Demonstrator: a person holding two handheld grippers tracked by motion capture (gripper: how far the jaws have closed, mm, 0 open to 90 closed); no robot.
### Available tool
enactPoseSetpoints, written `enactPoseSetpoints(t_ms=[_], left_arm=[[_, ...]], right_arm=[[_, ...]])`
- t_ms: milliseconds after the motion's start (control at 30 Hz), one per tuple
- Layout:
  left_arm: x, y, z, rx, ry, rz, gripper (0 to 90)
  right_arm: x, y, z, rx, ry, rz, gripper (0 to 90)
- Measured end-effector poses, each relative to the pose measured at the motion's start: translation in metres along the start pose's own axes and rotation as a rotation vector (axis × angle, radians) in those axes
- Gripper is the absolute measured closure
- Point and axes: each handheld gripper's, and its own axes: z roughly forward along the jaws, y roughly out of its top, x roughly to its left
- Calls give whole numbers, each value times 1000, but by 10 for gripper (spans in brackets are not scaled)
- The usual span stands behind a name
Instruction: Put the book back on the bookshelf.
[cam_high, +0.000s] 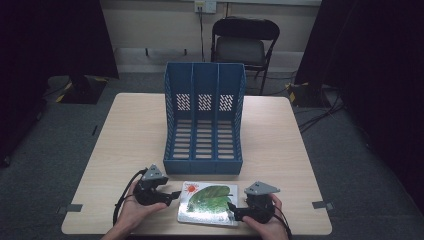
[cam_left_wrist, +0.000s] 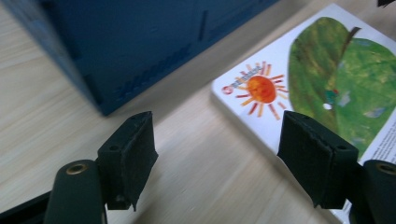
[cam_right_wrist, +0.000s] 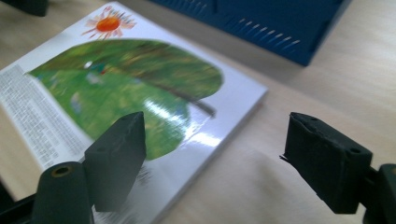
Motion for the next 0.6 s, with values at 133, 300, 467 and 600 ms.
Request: enactPoseSetpoints(t_ms=[133, 300, 467, 600], left_arm=[[-4, 2, 9, -9, -68, -47, 240], [-15, 4, 17, 13, -66, 2, 194], [-19, 5, 23, 28, -88, -3, 195], [-21, 6, 22, 27, -103, 24, 217]], right_arm=[[9, -4, 3, 11, 45, -24, 187], [19, -7, 7, 29, 121, -75, 140], [14, -9, 10, 47, 122, -33, 141], [18, -8, 12, 34, 115, -61, 120]])
